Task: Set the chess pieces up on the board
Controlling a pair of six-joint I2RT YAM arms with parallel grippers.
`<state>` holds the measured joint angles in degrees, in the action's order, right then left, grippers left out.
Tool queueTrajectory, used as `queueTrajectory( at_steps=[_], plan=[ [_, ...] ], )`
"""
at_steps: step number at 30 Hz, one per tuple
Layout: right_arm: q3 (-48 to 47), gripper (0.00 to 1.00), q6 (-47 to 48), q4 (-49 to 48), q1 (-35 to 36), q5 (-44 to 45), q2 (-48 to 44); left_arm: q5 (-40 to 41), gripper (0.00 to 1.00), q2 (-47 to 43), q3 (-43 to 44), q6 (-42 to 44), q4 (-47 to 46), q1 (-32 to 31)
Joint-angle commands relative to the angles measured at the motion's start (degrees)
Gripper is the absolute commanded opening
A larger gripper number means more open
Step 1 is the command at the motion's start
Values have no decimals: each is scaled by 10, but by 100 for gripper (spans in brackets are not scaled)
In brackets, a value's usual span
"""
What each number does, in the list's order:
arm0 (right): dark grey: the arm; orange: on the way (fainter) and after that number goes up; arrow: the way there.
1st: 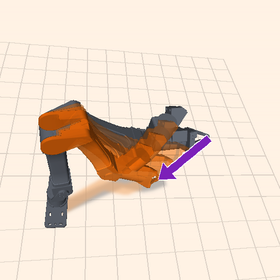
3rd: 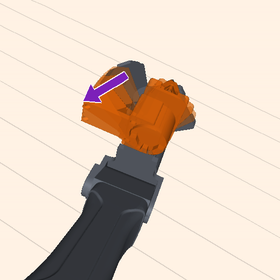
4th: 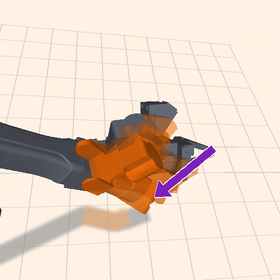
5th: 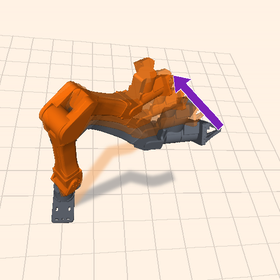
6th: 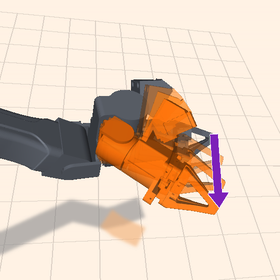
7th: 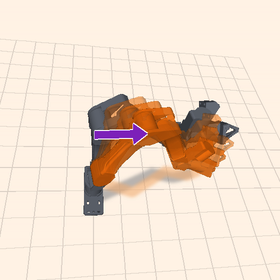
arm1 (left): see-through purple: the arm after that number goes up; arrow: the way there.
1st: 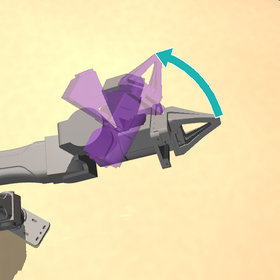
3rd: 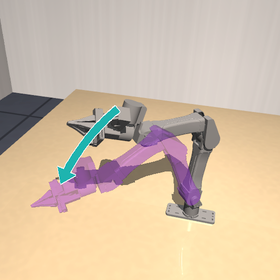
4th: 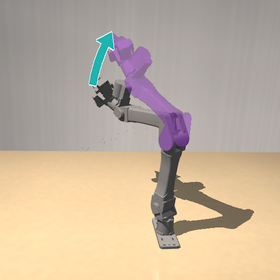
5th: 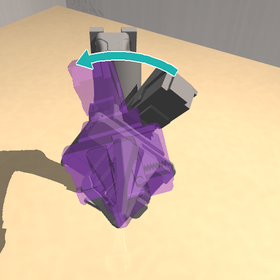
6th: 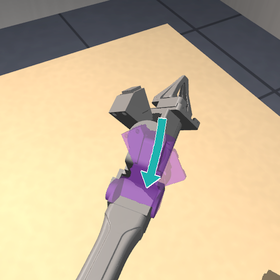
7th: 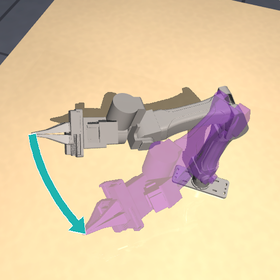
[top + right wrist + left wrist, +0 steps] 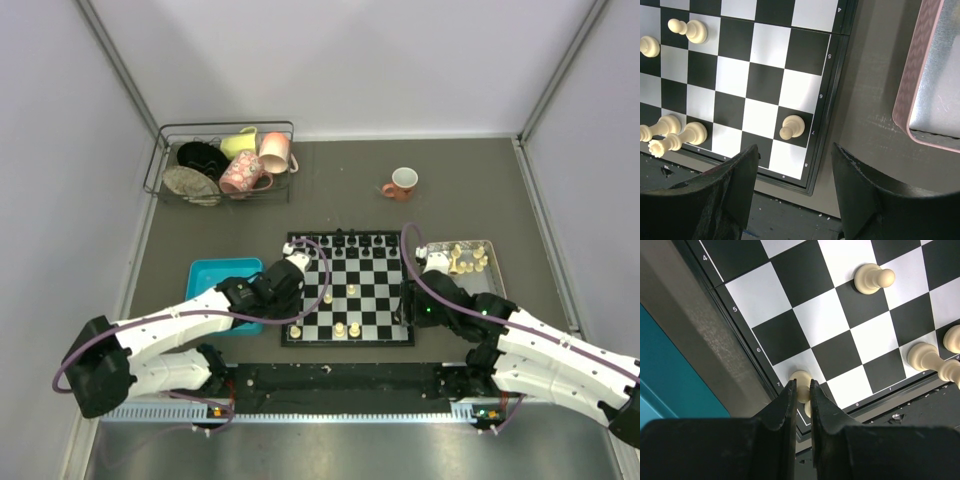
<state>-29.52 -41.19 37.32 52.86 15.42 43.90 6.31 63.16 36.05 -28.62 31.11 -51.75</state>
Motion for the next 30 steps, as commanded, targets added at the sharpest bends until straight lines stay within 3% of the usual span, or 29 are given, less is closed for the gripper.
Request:
queueTrajectory(
  at_steps=[1,21,30],
  plan=[
    [2,60,-1,-11,8,4,-7,0,0,8,7,-1,-16,-3],
    [6,60,-2,-11,7,4,-8,17,0,14,7,8,-28,-3],
    [6,60,-3,-11,8,4,-8,13,7,14,2,9,-34,-3]
  ],
)
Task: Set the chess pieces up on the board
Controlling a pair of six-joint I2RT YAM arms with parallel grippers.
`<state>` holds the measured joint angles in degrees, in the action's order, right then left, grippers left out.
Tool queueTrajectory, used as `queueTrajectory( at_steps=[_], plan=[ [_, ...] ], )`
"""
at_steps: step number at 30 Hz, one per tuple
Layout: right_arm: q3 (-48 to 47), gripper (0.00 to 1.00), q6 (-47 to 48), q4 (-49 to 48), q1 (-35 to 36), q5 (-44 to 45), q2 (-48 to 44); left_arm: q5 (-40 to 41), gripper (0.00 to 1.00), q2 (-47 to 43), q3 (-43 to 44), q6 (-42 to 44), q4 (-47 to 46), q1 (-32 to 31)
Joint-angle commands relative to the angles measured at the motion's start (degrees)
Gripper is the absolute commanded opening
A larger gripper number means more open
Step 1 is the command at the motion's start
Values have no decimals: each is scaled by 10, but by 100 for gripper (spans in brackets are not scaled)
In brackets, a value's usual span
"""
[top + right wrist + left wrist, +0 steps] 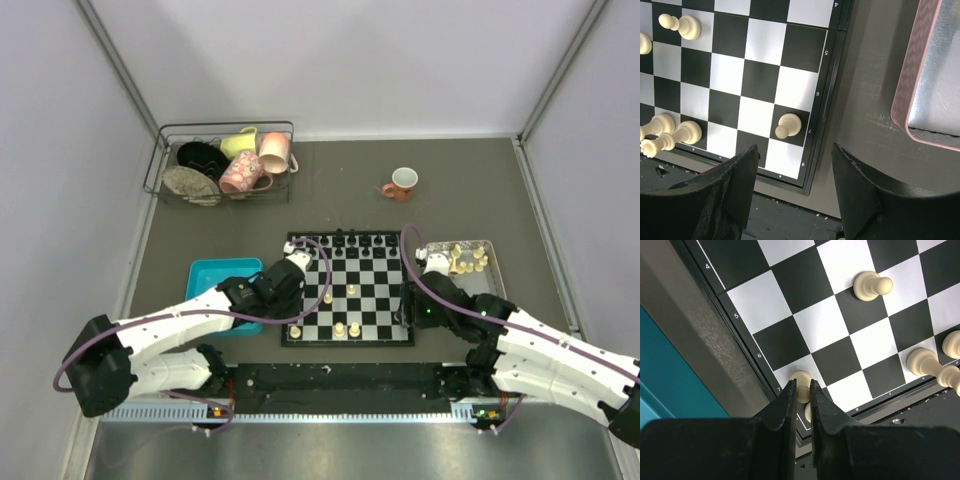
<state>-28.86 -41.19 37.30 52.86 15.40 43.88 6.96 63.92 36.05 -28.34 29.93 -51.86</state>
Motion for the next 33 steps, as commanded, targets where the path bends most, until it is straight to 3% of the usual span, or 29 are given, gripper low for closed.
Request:
queueTrajectory(
  at_steps=[1,33],
  plan=[
    [-1,60,-3,-10,7,4,-8,7,8,6,2,7,-23,-2],
    [-15,61,2,-11,8,6,3,-1,33,-9,11,7,-23,-2]
  ],
)
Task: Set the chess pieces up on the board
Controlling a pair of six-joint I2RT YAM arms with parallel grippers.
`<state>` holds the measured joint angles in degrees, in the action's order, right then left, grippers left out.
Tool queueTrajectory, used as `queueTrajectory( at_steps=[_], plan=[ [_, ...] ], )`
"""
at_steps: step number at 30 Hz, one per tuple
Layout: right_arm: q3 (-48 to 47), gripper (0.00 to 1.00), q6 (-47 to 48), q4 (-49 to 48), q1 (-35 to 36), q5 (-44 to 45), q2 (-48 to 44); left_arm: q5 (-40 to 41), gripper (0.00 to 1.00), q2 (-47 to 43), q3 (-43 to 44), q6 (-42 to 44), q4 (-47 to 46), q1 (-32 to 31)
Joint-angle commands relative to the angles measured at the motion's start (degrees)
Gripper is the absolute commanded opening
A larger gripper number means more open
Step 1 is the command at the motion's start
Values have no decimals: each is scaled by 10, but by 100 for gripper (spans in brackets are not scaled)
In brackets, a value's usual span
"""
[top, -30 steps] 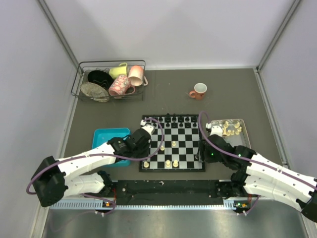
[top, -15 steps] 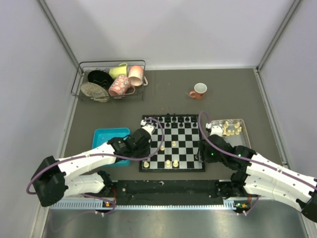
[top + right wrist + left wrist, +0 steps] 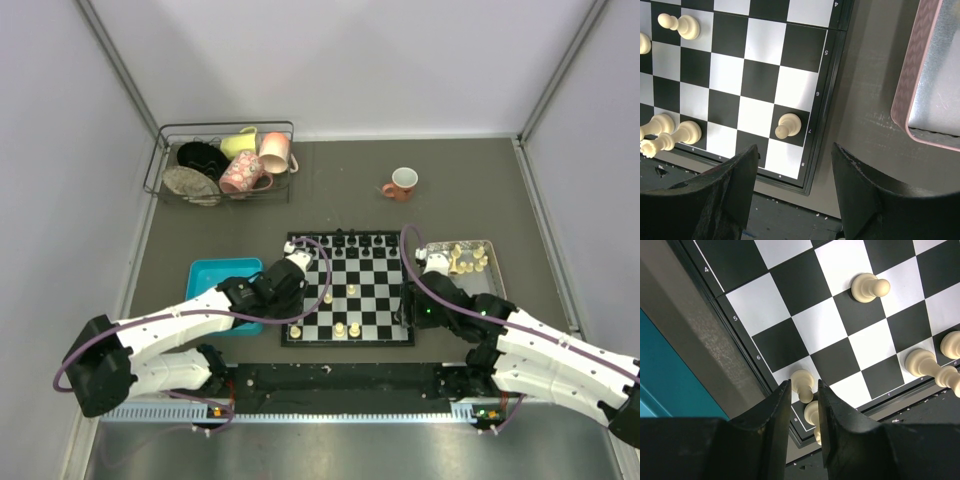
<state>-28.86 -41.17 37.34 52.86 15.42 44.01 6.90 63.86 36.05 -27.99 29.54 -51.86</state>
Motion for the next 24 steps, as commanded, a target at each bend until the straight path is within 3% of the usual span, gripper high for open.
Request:
queueTrajectory(
  at_steps=[1,15,24],
  plan=[
    [-15,61,3,-11,7,6,2,0,34,-8,14,3,-16,-2],
    [-59,61,22,-11,8,10,23,15,42,-51,44,28,-25,-2],
    [-151,61,75,-20,8,10,108,22,45,-99,40,38,-55,-2]
  ],
)
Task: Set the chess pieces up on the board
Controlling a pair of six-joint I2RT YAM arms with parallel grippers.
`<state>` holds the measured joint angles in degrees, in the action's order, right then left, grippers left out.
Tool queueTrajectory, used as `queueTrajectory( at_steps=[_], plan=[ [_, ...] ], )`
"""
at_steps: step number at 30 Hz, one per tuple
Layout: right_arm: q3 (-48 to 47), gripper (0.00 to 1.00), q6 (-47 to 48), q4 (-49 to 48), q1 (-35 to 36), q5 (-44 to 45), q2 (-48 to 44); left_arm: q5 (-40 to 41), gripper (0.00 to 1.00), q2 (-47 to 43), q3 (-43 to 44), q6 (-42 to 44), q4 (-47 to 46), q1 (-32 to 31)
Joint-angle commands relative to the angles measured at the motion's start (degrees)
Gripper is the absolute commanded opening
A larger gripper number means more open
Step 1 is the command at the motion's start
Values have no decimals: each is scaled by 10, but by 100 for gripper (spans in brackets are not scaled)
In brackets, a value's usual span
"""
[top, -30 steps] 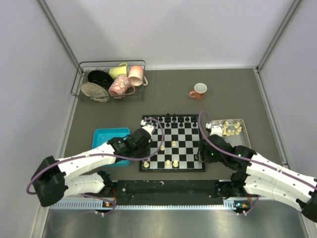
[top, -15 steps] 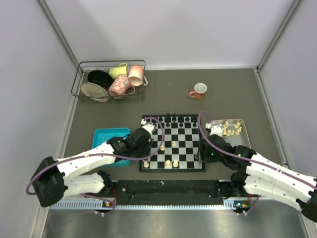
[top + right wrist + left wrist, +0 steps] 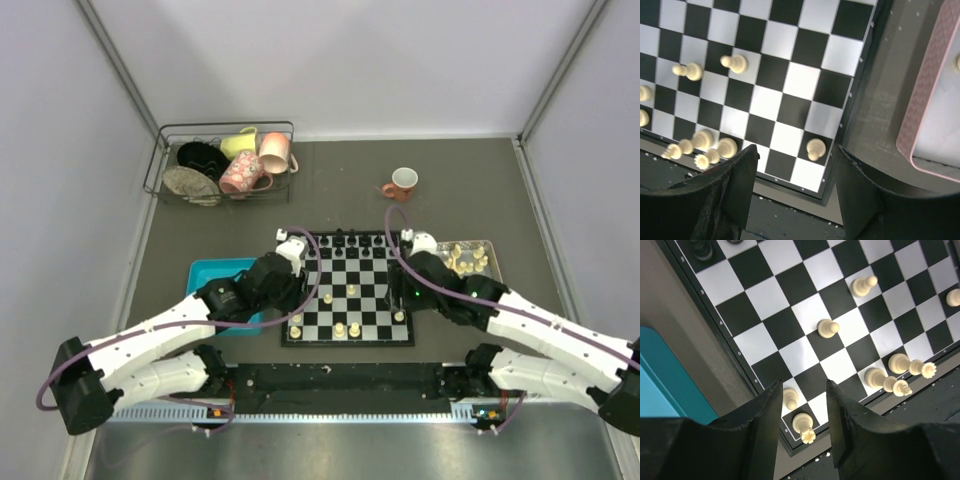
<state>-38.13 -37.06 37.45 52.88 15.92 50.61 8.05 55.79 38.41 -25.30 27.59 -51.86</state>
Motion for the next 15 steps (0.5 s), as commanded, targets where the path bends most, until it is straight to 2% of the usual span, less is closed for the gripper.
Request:
queueTrajectory(
  at_steps=[1,9,15],
  plan=[
    [-78,61,44,-26,7,2,55,11,45,-23,17,11,-37,-1],
    [-166,61,78,-74,6,-60,227,6,45,-50,-26,3,-52,-1],
    [-214,50,87,-96,7,-70,312,0,46,-71,-47,-5,-56,-1]
  ],
)
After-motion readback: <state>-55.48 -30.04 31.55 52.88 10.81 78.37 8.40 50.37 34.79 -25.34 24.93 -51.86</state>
